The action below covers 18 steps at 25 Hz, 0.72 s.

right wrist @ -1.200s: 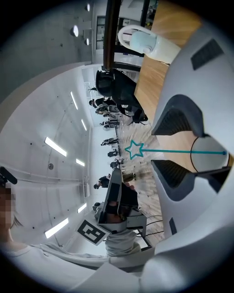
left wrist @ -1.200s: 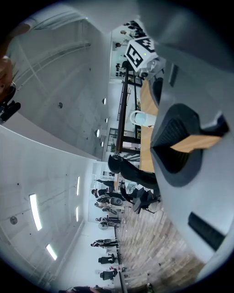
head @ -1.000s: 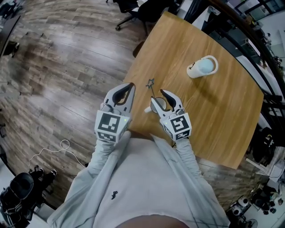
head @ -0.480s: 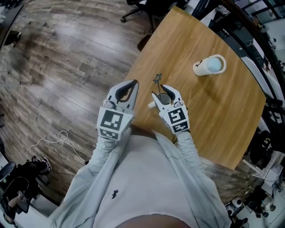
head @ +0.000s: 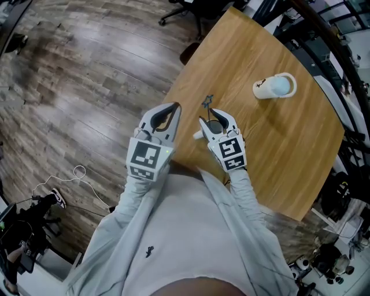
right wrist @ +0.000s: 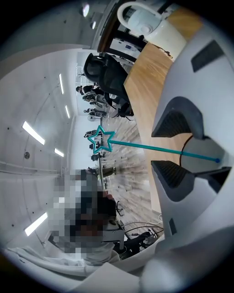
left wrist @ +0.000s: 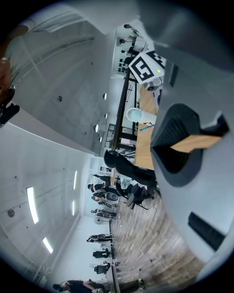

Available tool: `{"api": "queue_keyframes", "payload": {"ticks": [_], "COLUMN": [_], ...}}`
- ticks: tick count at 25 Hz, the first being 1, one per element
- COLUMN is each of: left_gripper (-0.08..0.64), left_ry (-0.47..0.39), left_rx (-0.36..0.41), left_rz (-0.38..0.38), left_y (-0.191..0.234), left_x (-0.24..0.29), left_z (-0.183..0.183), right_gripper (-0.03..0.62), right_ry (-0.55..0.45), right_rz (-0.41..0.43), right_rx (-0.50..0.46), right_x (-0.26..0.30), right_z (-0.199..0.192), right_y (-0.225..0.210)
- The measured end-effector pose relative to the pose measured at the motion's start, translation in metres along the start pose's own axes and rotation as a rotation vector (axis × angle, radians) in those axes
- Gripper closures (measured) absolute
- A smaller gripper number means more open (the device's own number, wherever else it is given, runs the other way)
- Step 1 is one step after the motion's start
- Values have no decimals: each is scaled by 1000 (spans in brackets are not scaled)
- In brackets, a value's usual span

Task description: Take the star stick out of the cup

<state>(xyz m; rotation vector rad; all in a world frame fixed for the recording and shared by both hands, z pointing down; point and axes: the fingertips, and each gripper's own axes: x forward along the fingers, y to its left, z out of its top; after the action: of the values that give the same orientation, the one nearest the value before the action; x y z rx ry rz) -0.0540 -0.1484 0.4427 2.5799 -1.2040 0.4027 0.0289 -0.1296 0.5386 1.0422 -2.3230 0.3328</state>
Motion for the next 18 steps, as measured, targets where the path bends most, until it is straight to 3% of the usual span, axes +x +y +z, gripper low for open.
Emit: {"api": "queue_keyframes", "payload": {"ticks": [3, 10, 18], "left_gripper": [540, 540, 541], "left_ry": [-1, -2, -6], "left_rx": [-2, 4, 3], "left_rz": [-1, -11, -1], "left_y": [-1, -4, -2], "left_x": [0, 1, -1], "left_z": [0, 4, 5], "right_gripper": [436, 538, 563], "right_ry": [10, 6, -12], "right_rz": [0, -19, -16], "right_rx": [-13, -30, -24], "right_x": [-1, -6, -10], "right_z": [-1, 2, 6], "right_y": [1, -2, 0]}}
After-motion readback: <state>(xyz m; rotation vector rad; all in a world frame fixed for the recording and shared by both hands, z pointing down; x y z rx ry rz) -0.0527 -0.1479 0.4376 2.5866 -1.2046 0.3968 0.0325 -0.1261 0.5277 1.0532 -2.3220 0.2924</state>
